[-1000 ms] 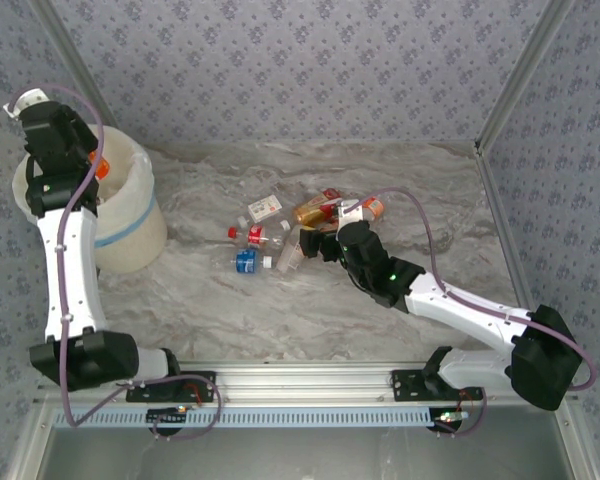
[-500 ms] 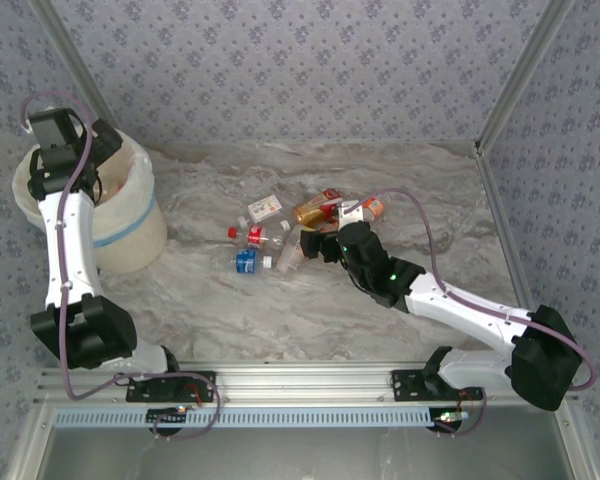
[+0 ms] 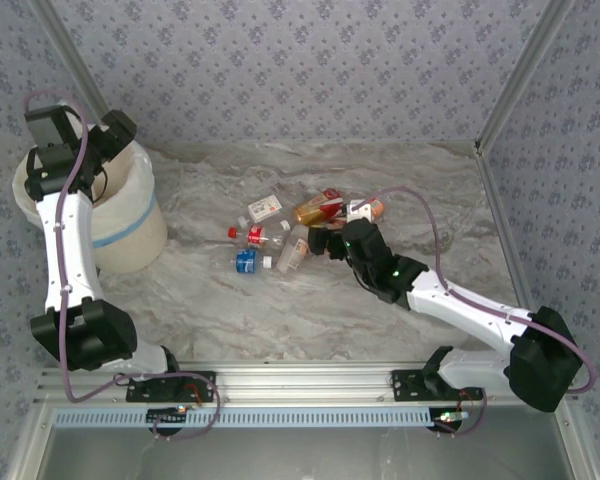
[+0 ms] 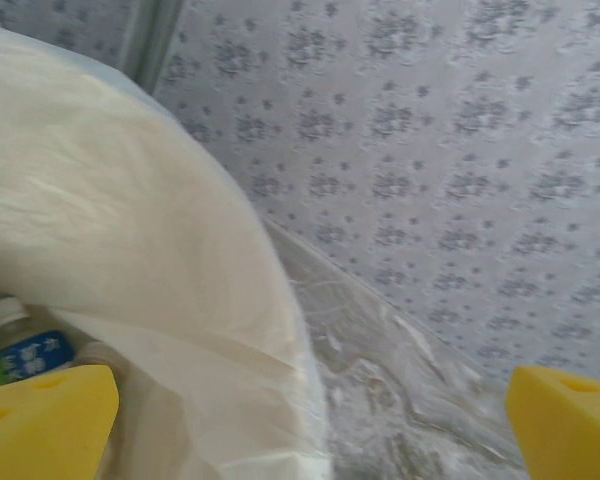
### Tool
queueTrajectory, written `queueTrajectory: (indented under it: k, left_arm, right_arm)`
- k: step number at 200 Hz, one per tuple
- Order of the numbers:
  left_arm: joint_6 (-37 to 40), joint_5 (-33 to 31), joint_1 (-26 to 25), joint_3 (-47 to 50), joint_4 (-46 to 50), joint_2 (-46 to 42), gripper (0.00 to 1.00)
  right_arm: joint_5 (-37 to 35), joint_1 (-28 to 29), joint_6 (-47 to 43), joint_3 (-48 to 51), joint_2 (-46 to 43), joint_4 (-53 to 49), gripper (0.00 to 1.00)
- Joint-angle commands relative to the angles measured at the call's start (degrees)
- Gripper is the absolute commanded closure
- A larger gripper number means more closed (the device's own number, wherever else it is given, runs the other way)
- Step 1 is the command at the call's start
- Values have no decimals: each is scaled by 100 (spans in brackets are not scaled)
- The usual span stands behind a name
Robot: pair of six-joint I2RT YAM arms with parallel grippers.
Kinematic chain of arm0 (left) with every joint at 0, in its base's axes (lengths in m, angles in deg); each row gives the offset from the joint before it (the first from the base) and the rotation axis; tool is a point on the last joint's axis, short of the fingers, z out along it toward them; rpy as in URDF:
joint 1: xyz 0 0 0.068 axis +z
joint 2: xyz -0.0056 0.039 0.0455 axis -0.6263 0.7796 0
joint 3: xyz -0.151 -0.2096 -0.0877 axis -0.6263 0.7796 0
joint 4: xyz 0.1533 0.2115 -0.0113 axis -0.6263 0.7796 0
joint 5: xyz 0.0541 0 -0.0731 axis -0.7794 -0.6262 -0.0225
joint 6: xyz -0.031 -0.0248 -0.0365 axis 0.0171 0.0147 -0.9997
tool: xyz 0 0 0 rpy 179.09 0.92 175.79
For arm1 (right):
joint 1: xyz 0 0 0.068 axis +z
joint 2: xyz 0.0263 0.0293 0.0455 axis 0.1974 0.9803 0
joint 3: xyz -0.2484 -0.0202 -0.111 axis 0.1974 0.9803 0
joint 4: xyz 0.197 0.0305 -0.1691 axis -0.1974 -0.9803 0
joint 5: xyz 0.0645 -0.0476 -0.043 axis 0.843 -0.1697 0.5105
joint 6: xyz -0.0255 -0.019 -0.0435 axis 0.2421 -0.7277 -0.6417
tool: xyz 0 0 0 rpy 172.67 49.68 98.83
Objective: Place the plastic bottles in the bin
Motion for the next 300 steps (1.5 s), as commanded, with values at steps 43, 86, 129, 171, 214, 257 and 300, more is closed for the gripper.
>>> queueTrajectory:
  k: [43, 86, 129, 171, 214, 257, 300]
  left_arm:
    - [-518, 1019, 23, 510, -727, -658, 0]
    - [-709, 1263, 29, 1083, -913, -1243, 1]
    - [-1187, 1409, 29, 1939, -1198, -2114, 1]
    - [-1232, 1663, 28, 2607, -1016, -2877, 1]
    - [-717, 1508, 29, 2802, -288, -3230, 1]
    - [-694, 1522, 25, 3081, -224, -3251, 0]
    - [-691, 1529, 23, 3200, -228, -3259, 1]
  right_arm:
    - [-96, -397, 832, -375, 134, -710, 0]
    - [-129, -1108, 1360, -762, 444, -1857, 0]
    - [634, -2044, 1232, -926, 718, -2022, 0]
    - [1368, -2874, 844, -1507, 1345, -2050, 0]
    - [1515, -3445, 1110, -2552, 2608, -2247, 2]
    - [2026, -3548, 1146, -3537, 3809, -2466, 9]
    - [1815, -3545, 1395, -4026, 4561, -2599, 10]
